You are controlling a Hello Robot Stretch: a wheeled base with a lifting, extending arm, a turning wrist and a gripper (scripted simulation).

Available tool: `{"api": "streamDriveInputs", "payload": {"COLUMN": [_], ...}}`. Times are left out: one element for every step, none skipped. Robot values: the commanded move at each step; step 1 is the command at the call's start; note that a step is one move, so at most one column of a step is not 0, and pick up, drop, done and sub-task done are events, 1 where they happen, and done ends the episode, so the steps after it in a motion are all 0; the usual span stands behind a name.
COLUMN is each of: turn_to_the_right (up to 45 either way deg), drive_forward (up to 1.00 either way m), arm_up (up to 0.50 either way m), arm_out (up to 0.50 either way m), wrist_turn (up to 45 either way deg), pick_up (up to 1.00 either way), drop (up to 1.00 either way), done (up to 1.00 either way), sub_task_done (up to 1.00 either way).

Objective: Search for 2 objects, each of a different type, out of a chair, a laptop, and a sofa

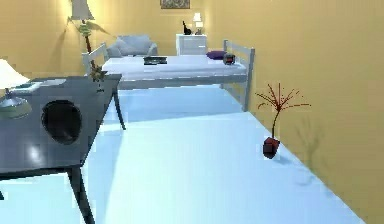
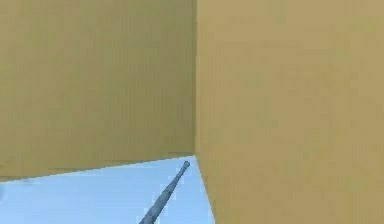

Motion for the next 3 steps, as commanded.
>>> {"api": "streamDriveInputs", "payload": {"turn_to_the_right": [0.0,-15.0,0.0], "drive_forward": [0.75,0.00,1.00], "arm_up": [0.00,0.00,0.00], "arm_out": [0.00,0.00,0.00], "wrist_turn": [0.0,0.0,0.0], "pick_up": [0.00,0.00,0.00], "drop": [0.00,0.00,0.00], "done": [0.00,0.00,0.00], "sub_task_done": [0.00,0.00,0.00]}}
